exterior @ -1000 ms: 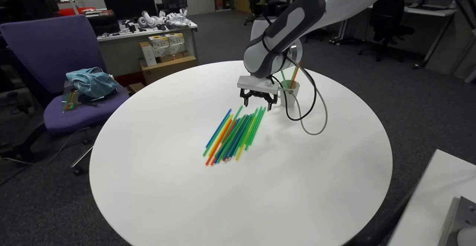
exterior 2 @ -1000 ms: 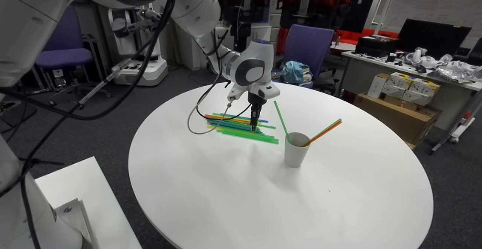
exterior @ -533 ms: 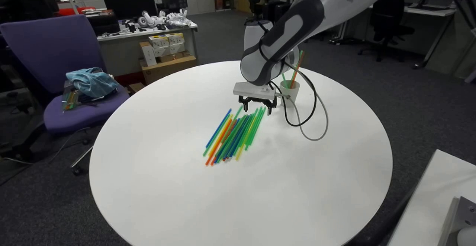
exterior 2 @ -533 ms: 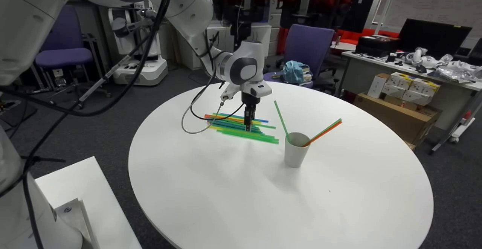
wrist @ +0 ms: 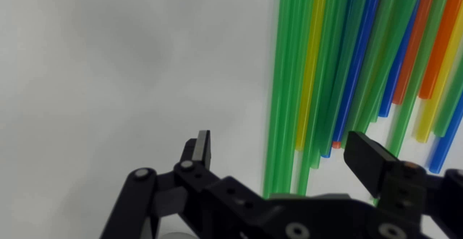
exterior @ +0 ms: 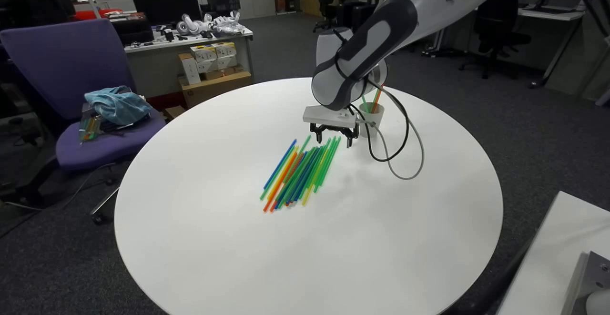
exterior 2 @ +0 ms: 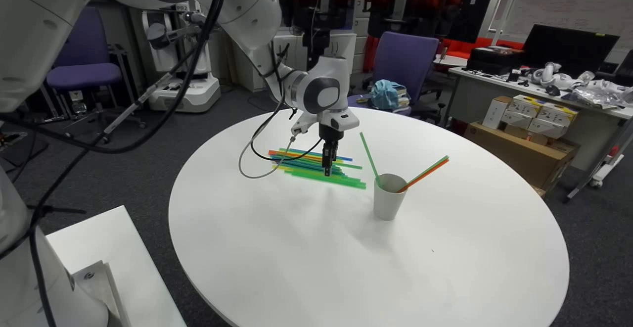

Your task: Put one straw in the cup

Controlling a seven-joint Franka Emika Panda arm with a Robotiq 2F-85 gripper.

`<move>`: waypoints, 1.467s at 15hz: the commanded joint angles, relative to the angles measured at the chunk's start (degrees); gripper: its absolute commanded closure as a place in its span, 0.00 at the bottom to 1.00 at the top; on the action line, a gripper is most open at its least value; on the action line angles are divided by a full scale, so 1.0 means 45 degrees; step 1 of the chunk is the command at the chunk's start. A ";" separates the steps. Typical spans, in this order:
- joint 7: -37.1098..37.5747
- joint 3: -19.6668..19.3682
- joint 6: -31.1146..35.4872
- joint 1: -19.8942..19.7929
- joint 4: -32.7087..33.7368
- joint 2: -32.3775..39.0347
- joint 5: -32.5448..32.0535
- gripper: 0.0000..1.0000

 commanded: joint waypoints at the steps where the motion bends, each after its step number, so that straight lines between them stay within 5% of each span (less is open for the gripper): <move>1: -0.0060 0.0214 0.0109 -0.0367 -0.0132 -0.0214 0.0108 0.00; 11: -0.0079 0.0307 0.2100 -0.0596 0.0005 0.0334 0.0323 0.00; 18: -0.0608 0.1011 0.2096 -0.1008 0.0095 0.0739 0.1205 0.00; 19: -0.0686 0.1127 0.2055 -0.1084 0.0095 0.0718 0.1343 0.06; 20: -0.0759 0.1221 0.2036 -0.1149 0.0090 0.0698 0.1466 0.27; 22: -0.0891 0.1334 0.1984 -0.1242 0.0107 0.0690 0.1640 0.31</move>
